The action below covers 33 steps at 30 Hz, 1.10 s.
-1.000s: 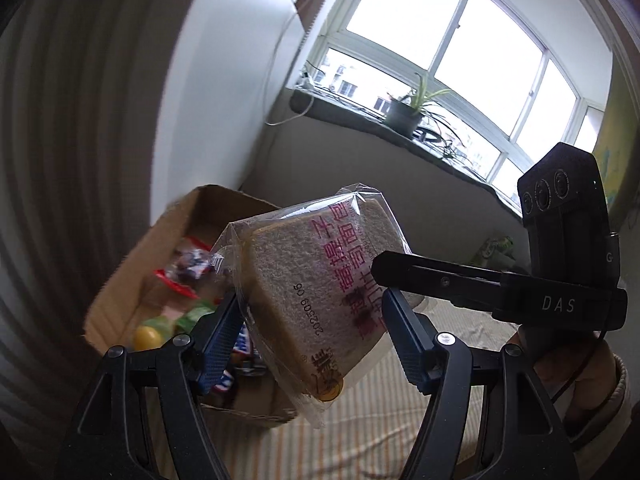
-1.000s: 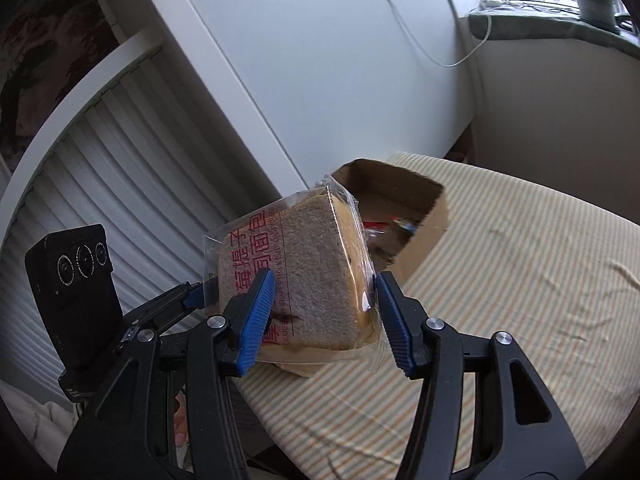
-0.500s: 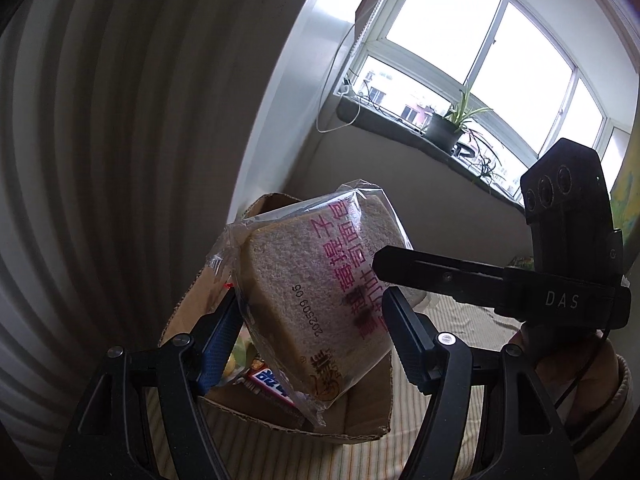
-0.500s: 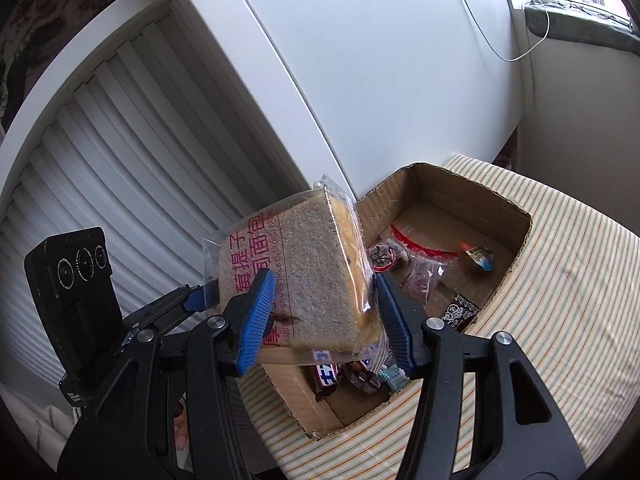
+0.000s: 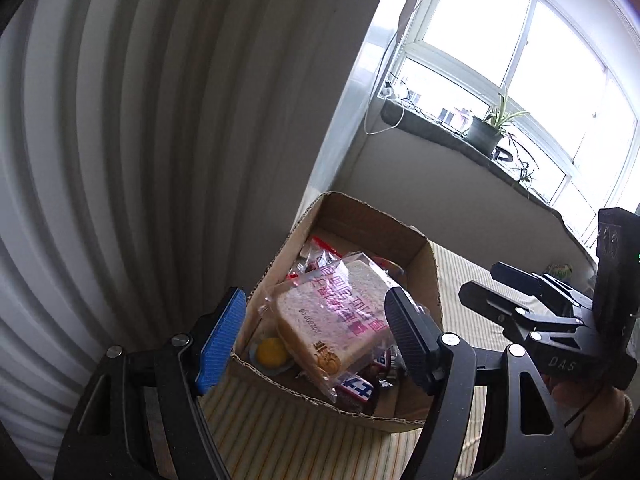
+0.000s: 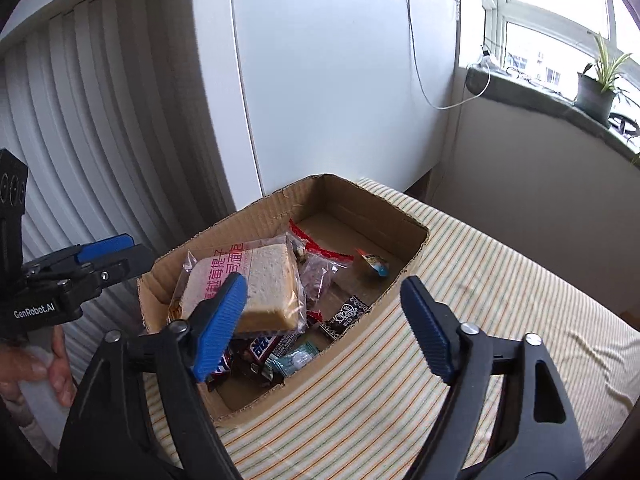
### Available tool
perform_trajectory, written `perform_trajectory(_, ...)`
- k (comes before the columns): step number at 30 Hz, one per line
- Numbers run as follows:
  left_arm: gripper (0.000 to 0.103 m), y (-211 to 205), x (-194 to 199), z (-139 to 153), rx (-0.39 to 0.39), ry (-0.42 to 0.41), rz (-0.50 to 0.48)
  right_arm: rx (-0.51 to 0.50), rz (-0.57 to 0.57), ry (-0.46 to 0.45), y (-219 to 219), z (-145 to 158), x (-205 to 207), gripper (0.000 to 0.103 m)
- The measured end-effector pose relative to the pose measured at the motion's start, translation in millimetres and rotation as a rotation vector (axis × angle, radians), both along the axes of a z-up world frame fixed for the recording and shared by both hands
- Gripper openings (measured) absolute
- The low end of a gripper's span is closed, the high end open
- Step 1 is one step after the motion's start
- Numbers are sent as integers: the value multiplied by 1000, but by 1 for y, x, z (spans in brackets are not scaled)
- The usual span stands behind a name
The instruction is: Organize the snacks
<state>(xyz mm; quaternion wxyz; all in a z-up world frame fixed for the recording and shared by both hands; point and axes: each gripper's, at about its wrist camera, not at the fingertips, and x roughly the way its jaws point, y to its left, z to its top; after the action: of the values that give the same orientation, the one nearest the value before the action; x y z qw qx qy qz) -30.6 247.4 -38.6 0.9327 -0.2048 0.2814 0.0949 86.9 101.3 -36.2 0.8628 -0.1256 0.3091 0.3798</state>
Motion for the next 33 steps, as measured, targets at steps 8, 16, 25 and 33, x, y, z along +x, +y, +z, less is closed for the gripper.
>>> perform_trajectory(8, 77, -25, 0, 17, 84, -19, -24, 42, -50, -26, -22, 1, -21, 90)
perform_trajectory(16, 78, -87, 7, 29, 157, -42, -135, 95, -188, -57, -89, -6, -43, 96)
perform_trajectory(25, 84, -201, 21, 36, 277, -75, -340, 90, -460, -122, -212, -7, -55, 103)
perform_trajectory(33, 86, -252, 21, 42, 323, -96, -428, 77, -665, -138, -303, 1, -64, 103)
